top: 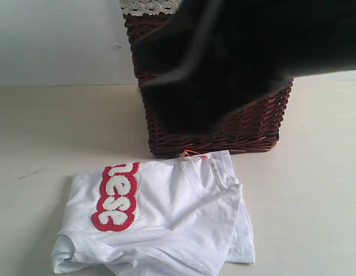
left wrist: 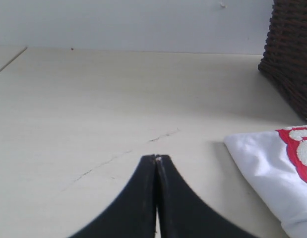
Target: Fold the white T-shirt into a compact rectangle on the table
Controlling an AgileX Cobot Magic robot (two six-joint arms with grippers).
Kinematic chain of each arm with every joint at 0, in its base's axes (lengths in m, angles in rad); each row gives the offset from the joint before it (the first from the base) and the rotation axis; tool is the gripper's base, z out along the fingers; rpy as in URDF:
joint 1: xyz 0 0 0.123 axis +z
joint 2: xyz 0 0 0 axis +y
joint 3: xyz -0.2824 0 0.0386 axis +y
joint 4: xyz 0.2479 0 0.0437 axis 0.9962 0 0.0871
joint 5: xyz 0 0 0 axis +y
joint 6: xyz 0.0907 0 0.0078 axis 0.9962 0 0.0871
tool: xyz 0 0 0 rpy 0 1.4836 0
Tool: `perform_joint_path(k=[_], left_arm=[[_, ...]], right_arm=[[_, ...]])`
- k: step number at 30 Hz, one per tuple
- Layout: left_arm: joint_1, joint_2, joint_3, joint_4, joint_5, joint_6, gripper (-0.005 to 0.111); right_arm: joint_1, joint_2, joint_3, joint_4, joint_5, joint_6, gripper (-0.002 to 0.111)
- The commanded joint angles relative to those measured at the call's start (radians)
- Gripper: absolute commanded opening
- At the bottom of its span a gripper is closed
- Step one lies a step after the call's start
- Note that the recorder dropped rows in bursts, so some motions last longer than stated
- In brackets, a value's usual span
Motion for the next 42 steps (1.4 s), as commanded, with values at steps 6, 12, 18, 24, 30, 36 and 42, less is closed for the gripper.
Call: perform_joint_path(k=[6, 12, 18, 24, 30, 36, 42], left_arm=[[0.002, -0.005, 0.000, -0.012, -0.006, 0.000, 0.000], [0.002, -0.005, 0.000, -0.012, -0.006, 0.000, 0.000], [0.002, -0.005, 0.000, -0.012, -0.006, 0.000, 0.000], [0.000, -0.005, 0.000, -0.012, -0.006, 0.000, 0.000], [0.000, -0.005, 0.000, -0.012, -0.006, 0.000, 0.000], [0.000, -0.005, 0.000, -0.012, -0.006, 0.000, 0.000], [0.000, -0.005, 0.000, -0.012, -0.006, 0.000, 0.000]], right_arm=[[-0.003, -0.665, 0.256, -0.052, 0.002, 0.012, 0.000], [-0.005, -0.986, 0.408, -0.052, -0.004, 0.022, 0.000], [-0.079, -1.041, 0.432, -0.050, 0.074, 0.050, 0.000], [-0.288, -1.041, 0.430, 0.074, -0.058, -0.011, 0.000], [-0.545, -1.041, 0.432, 0.321, -0.182, -0.177, 0.000], [-0.788, -1.041, 0.432, 0.334, -0.229, -0.183, 0.000], [-0.900, -1.041, 0.440, 0.334, -0.357, -0.183, 0.000]])
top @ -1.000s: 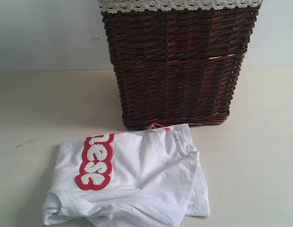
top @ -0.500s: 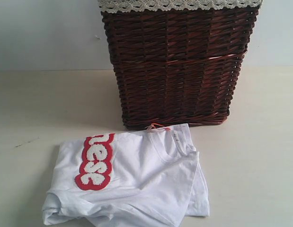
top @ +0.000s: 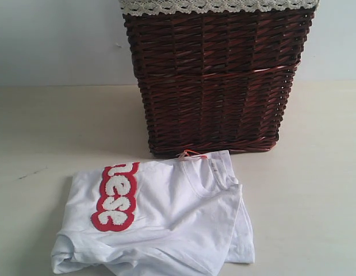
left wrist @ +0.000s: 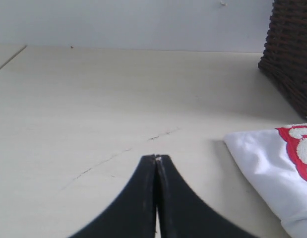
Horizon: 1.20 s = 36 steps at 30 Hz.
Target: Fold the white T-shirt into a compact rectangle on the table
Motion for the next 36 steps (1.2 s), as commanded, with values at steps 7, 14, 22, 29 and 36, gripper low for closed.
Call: perform_joint_path(k=[7, 14, 22, 29, 36], left_arm=[[0.000, -0.005, 0.000, -0.012, -0.013, 0.000, 0.000], [0.000, -0.005, 0.000, -0.012, -0.013, 0.000, 0.000], [0.000, -0.005, 0.000, -0.012, -0.013, 0.000, 0.000], [0.000, -0.005, 0.000, -0.012, -0.013, 0.000, 0.000], [0.000, -0.005, 0.000, -0.012, -0.013, 0.000, 0.000]], right_arm=[[-0.055, -0.001, 0.009, 0.008, -0.037, -0.007, 0.000], [-0.055, -0.001, 0.009, 0.008, -0.038, -0.004, 0.000], [-0.006, -0.001, 0.026, -0.094, -0.062, -0.010, 0.000], [-0.177, -0.001, 0.250, -0.331, -0.142, 0.034, 0.000], [-0.218, -0.001, 0.625, -0.324, -0.231, 0.042, 0.000]])
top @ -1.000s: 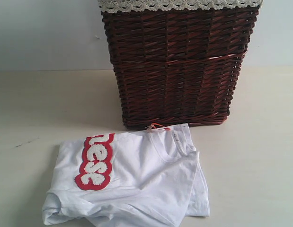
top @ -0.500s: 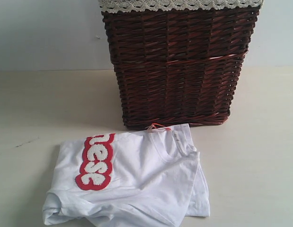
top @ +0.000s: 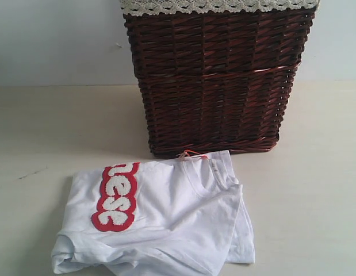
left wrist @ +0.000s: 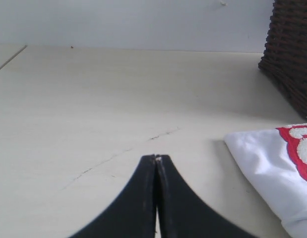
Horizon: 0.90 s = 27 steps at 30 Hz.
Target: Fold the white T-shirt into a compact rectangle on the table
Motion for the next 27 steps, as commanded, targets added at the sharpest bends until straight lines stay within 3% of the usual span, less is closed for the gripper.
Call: perform_joint_path(k=[1, 9, 27], left_arm=[[0.000, -0.005, 0.000, -0.012, -0.013, 0.000, 0.000], [0.000, -0.005, 0.000, -0.012, -0.013, 0.000, 0.000], [0.000, -0.005, 0.000, -0.012, -0.013, 0.000, 0.000]], right_arm=[[-0.029, -0.004, 0.109, -0.004, 0.018, 0.005, 0.000], [-0.029, -0.004, 0.109, -0.016, 0.268, 0.055, 0.000], [-0.029, -0.004, 0.109, -0.008, 0.272, 0.094, 0.000]])
